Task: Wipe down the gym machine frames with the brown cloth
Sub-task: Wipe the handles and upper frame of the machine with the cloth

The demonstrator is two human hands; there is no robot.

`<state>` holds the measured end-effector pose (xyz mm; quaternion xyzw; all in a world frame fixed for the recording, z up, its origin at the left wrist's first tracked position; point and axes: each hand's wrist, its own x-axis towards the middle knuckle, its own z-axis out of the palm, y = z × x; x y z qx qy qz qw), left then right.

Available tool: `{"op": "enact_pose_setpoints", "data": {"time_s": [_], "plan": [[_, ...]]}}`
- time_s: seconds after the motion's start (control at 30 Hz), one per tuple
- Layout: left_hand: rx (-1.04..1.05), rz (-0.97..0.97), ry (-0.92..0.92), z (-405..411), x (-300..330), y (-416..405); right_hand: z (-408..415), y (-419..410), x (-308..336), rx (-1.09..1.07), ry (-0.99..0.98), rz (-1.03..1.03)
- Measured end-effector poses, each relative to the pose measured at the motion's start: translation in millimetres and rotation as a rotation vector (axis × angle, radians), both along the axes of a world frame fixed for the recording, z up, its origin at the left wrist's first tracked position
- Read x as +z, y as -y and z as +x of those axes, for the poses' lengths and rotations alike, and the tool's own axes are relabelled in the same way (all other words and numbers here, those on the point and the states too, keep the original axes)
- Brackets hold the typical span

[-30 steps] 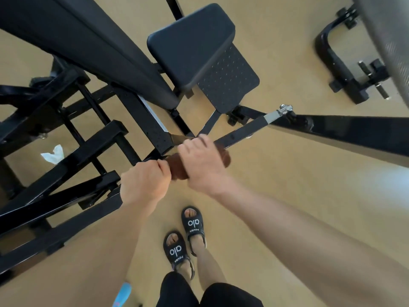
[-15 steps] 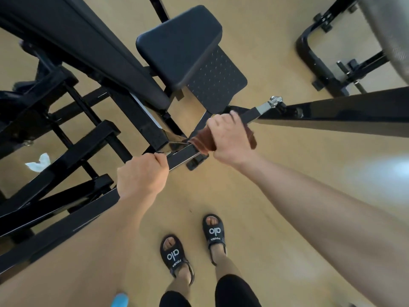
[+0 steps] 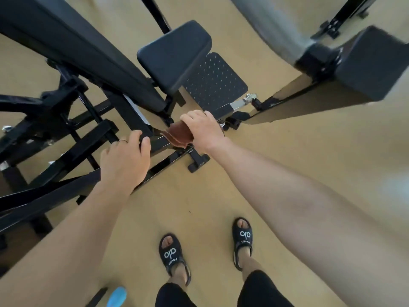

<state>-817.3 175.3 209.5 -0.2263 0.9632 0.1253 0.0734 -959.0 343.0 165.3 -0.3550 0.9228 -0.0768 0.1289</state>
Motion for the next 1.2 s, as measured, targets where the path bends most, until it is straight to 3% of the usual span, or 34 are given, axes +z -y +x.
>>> {"op": "enact_pose_setpoints", "data": {"time_s": [0.1, 0.13, 0.27, 0.37, 0.5, 0.63, 0.77, 0.9, 0.97, 1.03, 1.1, 1.2], "plan": [[-0.009, 0.061, -0.172, -7.4, 51.2, -38.9, 14.1, -18.6, 28.3, -0.218, 0.000, -0.181], [-0.038, 0.067, -0.224, -12.0, 71.7, -52.5, 23.9, -29.5, 39.6, -0.297, 0.082, -0.282], [0.019, 0.211, -0.597, -30.2, 150.6, -114.4, 61.5, -108.6, 74.0, -0.545, 0.722, -0.605], [0.027, 0.227, -0.844, -40.9, 197.7, -164.4, 72.8, -181.7, 94.5, -0.703, 1.005, -0.779], [0.021, 0.237, -1.001, -64.9, 241.8, -222.6, 49.8, -263.3, 133.2, -0.803, 1.000, -0.908], [0.002, 0.266, -0.896, -98.5, 261.1, -258.8, 9.9, -301.9, 184.7, -0.788, 1.006, -1.062], [0.129, 0.369, -0.762, -122.1, 247.6, -275.1, -27.8, -287.2, 236.3, -0.582, 1.001, -1.166], [0.260, 0.326, -0.734, -126.2, 236.5, -278.4, -38.5, -245.4, 265.2, -0.242, 1.148, -0.991], [0.317, 0.338, -0.778, -126.3, 233.4, -278.0, -35.6, -225.1, 269.6, -0.124, 1.095, -0.769], [0.369, 0.336, -0.824, -127.2, 230.6, -278.7, -42.7, -213.6, 258.3, -0.176, 0.985, -0.688], [0.390, 0.324, -0.831, -128.1, 229.5, -279.9, -38.6, -202.1, 254.2, -0.284, 0.979, -0.720], [0.391, 0.330, -0.796, -128.5, 230.3, -280.7, -19.2, -207.3, 235.8, -0.295, 0.777, -0.968]]}}
